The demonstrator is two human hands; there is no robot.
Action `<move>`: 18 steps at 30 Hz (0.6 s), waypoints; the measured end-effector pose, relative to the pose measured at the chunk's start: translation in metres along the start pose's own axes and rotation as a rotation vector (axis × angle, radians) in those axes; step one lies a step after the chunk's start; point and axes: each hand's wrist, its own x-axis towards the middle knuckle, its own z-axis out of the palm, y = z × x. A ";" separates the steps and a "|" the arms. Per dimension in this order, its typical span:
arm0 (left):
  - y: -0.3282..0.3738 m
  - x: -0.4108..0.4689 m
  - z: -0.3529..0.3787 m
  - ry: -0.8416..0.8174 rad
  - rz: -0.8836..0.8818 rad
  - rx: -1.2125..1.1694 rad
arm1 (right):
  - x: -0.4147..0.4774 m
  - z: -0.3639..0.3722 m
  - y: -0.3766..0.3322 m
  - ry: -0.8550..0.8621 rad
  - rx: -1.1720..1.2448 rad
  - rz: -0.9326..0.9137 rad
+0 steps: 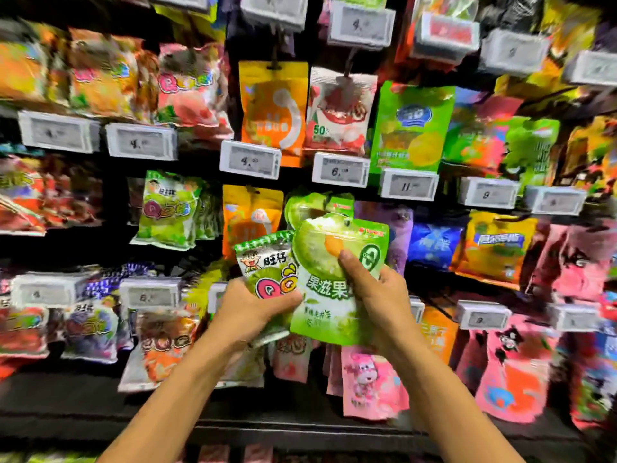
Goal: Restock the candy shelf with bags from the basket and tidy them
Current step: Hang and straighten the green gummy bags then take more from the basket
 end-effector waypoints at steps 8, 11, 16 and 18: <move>0.010 0.028 0.008 0.129 0.029 -0.033 | 0.062 0.019 -0.018 -0.003 0.131 0.141; 0.014 0.037 0.005 0.126 0.072 -0.042 | 0.078 0.028 -0.023 0.043 0.130 0.181; 0.019 0.058 -0.003 0.076 0.041 -0.008 | 0.097 0.037 -0.030 0.089 0.150 0.206; 0.017 0.065 -0.004 0.056 0.030 -0.004 | 0.102 0.037 -0.030 0.138 0.172 0.203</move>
